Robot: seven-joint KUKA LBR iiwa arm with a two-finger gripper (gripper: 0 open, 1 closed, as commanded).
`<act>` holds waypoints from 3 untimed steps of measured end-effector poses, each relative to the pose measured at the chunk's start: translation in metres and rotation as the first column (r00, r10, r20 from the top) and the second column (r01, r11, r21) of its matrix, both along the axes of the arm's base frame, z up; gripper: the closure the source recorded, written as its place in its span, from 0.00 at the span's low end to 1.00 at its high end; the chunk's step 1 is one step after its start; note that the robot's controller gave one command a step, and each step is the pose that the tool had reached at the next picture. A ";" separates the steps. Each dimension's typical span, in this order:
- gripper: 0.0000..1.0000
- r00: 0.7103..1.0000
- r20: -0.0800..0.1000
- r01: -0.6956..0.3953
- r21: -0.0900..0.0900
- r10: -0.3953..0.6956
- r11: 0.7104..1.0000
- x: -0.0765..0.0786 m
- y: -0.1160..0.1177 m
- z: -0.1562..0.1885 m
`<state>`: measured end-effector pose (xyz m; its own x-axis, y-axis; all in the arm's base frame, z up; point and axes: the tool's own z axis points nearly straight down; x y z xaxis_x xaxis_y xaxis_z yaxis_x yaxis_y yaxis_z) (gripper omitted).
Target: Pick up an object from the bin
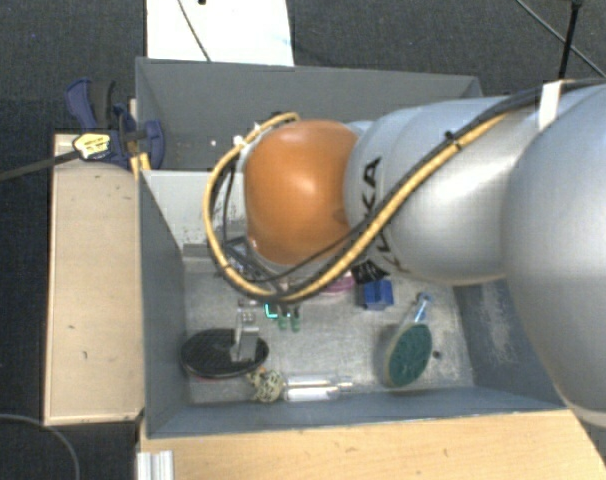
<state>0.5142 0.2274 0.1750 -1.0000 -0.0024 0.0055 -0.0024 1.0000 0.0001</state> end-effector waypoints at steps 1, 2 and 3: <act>0.00 1.000 0.004 0.001 0.001 -0.001 1.000 -0.035 0.020 -0.108; 0.00 0.989 0.010 0.149 0.003 -0.149 0.989 -0.037 0.017 -0.074; 0.00 0.923 0.010 0.385 0.004 -0.385 0.923 -0.025 0.002 -0.075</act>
Offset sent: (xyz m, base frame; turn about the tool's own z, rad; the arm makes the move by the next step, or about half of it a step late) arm -0.0341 0.0194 -0.1050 0.0030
